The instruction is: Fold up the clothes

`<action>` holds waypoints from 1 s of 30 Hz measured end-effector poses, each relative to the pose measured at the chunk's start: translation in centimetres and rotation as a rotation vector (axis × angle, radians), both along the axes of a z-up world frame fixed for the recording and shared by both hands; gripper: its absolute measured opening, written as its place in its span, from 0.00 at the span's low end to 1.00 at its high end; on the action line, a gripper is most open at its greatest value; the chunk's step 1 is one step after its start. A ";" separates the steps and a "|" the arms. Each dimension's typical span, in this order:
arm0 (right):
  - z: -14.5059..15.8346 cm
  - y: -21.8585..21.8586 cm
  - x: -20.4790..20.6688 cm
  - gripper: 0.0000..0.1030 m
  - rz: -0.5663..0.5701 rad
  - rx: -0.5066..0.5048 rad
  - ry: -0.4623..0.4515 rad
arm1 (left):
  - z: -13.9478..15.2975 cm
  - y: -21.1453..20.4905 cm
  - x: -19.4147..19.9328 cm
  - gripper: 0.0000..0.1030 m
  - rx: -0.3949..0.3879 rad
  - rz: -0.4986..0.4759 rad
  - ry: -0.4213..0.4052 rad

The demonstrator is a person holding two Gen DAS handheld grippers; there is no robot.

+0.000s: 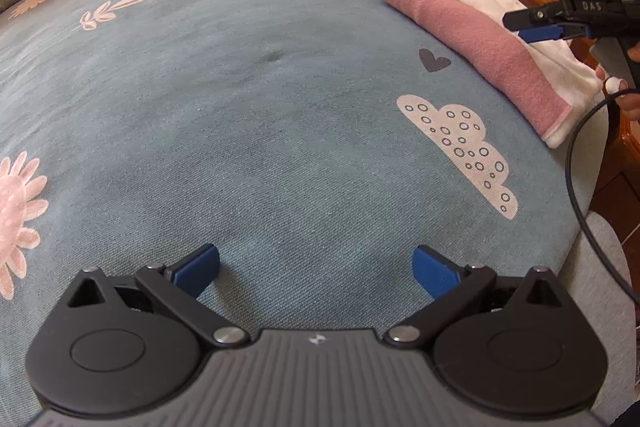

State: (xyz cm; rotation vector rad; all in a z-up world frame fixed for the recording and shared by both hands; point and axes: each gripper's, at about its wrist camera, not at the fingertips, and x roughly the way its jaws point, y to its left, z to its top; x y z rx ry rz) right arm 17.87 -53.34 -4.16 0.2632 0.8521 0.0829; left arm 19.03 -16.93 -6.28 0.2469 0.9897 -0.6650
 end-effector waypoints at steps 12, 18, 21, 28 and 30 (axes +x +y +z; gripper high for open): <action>0.4 3.6 -1.9 1.00 -0.016 -0.006 -0.040 | 2.4 2.0 -0.9 0.99 -0.034 0.062 -0.084; 3.1 -1.0 -2.5 1.00 -0.144 -0.010 -0.140 | 2.5 2.6 -1.3 0.99 -0.005 0.078 -0.120; 3.1 -5.1 -1.6 1.00 -0.274 0.000 -0.152 | 2.3 2.6 -1.3 0.99 -0.002 0.084 -0.128; -0.2 -10.0 0.7 1.00 -0.388 -0.037 -0.109 | 2.1 2.3 -0.4 0.99 -0.016 0.100 -0.151; -0.5 -10.3 0.8 1.00 -0.385 -0.077 -0.103 | 2.1 2.3 -0.3 0.99 -0.022 0.105 -0.154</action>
